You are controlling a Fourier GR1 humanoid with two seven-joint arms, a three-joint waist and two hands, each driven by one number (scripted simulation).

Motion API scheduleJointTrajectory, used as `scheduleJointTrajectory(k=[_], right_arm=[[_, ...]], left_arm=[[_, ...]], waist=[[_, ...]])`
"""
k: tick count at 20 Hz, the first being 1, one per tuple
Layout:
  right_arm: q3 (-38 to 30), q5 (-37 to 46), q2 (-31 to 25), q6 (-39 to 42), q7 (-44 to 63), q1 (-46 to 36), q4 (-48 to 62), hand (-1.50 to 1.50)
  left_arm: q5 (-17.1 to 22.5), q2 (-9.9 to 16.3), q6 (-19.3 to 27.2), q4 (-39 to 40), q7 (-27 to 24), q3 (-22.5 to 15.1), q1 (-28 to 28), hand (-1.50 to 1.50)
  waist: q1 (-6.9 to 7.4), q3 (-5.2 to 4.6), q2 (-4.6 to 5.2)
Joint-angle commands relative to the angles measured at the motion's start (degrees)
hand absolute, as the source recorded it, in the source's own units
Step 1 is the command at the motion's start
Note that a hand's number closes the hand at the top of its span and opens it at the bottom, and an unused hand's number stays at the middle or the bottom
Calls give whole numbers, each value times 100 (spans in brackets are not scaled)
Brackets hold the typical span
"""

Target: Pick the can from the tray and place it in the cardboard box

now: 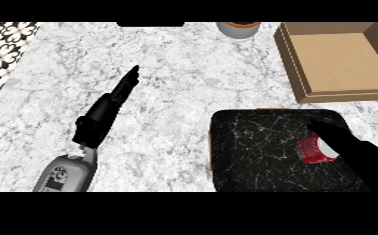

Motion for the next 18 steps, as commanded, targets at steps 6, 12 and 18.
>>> scheduleJointTrajectory(k=[6, 12, 18], right_arm=[[-17, 677, 406, 31, -379, -464, 915, -150], [87, 1004, 596, -305, -536, 84, 769, -150], [293, 1688, 920, -659, -295, -699, 1790, -150]], left_arm=[[-140, -211, -244, 94, 33, 345, -102, 0], [-455, -433, -103, 80, -15, 192, -71, 0], [-357, -336, -315, 113, 104, 413, -201, 0]], waist=[[7, 1, 2], [-20, 1, 1], [28, 3, 12]])
